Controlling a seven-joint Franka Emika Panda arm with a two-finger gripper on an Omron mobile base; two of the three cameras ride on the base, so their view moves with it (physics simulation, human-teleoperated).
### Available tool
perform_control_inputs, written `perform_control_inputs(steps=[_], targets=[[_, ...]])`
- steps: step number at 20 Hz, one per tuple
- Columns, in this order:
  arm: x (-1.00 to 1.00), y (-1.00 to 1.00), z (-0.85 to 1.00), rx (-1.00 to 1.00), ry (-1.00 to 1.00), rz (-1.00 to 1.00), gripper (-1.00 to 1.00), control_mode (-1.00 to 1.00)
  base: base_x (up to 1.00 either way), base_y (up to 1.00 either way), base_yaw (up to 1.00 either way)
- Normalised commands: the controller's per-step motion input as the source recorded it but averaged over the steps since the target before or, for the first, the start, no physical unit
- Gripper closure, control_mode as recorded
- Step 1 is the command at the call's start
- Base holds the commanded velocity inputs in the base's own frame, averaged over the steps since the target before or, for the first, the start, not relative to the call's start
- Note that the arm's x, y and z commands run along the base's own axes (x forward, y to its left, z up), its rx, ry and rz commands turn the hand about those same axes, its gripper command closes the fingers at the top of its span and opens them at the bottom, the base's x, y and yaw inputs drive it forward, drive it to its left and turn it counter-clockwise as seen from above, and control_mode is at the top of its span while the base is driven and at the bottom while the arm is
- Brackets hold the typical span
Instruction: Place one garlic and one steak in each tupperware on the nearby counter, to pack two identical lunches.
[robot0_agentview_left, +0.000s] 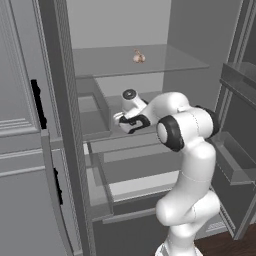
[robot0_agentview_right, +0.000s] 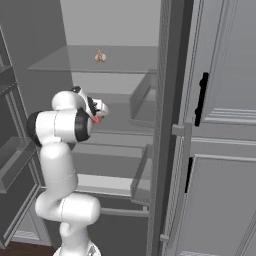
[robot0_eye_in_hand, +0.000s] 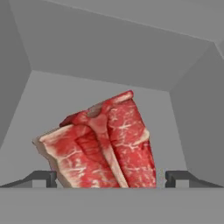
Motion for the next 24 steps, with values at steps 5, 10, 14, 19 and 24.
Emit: perform_control_inputs(steps=[5, 10, 14, 19, 24], targets=[[-0.04, -0.09, -0.19, 0.00, 0.06, -0.10, -1.00, -1.00, 0.00, 0.00, 0.00], [-0.02, 0.14, -0.15, 0.00, 0.14, -0.03, -1.00, -1.00, 0.00, 0.00, 0.00], [-0.01, 0.00, -0.58, 0.00, 0.32, 0.00, -1.00, -1.00, 0.00, 0.00, 0.00], [-0.09, 0.00, -0.73, 0.00, 0.28, 0.00, 1.00, -1.00, 0.00, 0.00, 0.00], [-0.29, 0.12, -0.50, -0.03, -0.05, -0.01, 1.00, -1.00, 0.00, 0.00, 0.00]])
